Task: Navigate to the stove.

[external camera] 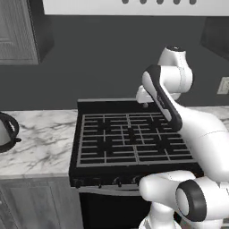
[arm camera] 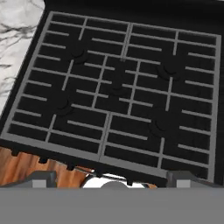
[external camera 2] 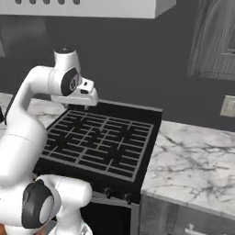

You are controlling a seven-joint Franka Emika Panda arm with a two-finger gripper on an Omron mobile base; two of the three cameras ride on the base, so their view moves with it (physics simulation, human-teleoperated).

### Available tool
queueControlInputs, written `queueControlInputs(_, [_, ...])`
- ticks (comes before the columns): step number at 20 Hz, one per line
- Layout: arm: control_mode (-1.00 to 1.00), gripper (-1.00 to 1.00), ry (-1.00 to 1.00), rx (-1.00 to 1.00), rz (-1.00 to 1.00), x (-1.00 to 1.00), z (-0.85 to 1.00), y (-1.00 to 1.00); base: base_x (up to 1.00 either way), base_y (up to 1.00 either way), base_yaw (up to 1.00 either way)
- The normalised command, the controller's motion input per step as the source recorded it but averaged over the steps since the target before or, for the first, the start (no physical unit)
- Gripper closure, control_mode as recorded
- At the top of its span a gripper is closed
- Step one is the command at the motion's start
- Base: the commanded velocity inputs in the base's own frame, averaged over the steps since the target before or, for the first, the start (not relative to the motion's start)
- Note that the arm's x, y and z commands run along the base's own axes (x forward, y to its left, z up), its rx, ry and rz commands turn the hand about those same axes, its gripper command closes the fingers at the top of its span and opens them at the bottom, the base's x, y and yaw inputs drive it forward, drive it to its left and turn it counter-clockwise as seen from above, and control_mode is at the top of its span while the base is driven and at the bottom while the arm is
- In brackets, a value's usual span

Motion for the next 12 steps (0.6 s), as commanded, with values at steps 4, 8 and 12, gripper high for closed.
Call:
queueControlInputs(4, [1.00,-1.00,0.00,0.00,0.00,0.00,0.00,0.00,0.03,0.62,-0.43])
queueControlInputs(8, [1.00,-1.00,0.00,0.00,0.00,0.00,0.00,0.00,0.33,0.36,-0.26])
queueControlInputs(12, [1.00,-1.00,0.00,0.00,0.00,0.00,0.00,0.00,0.35,0.03,-0.06])
